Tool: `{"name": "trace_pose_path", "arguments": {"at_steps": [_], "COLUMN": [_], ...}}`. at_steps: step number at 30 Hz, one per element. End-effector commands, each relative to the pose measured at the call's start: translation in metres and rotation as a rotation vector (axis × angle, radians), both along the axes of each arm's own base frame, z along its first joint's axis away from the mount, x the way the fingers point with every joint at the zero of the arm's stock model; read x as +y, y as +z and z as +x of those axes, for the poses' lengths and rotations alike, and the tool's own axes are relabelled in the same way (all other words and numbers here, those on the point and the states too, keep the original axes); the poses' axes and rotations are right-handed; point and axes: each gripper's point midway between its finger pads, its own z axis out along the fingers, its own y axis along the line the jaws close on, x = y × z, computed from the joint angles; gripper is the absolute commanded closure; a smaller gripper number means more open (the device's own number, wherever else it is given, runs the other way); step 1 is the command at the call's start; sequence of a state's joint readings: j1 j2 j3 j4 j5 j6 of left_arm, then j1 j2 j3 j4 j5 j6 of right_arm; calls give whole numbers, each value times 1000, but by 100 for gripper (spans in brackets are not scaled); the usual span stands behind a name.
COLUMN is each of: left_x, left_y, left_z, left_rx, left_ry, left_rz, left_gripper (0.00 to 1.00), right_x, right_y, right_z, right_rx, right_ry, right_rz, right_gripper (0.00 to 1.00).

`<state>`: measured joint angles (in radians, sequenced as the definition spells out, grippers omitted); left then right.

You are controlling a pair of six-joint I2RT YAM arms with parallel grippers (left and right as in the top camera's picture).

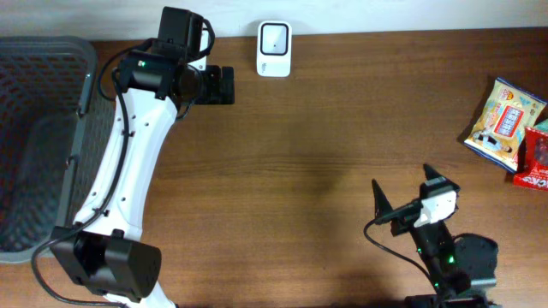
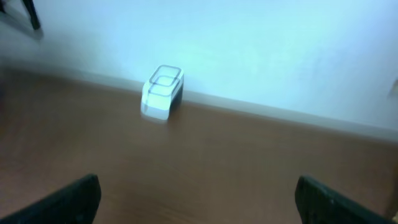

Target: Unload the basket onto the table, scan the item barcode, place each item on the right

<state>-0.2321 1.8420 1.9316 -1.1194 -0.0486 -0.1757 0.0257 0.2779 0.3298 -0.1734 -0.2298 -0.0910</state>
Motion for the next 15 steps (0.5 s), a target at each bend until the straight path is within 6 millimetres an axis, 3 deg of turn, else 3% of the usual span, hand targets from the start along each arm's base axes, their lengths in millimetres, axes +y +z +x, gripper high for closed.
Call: {"name": "trace_pose_path", "arguments": {"at_steps": [1, 9, 15], "left_x": [2, 2, 2], "left_y": [1, 1, 1], "left_z": [0, 0, 0], "left_rx": [-2, -2, -2], "left_ry": [-3, -3, -3], "left_rz": [-4, -4, -4], "left_gripper": [1, 1, 1], "right_x": [-7, -20, -20], "right_y": [-10, 6, -4], "right_z": [-4, -12, -6], "right_rx": [-143, -254, -328], "right_ry": [-38, -119, -126], "right_rz": [-8, -1, 6], "right_gripper": [2, 2, 2]}}
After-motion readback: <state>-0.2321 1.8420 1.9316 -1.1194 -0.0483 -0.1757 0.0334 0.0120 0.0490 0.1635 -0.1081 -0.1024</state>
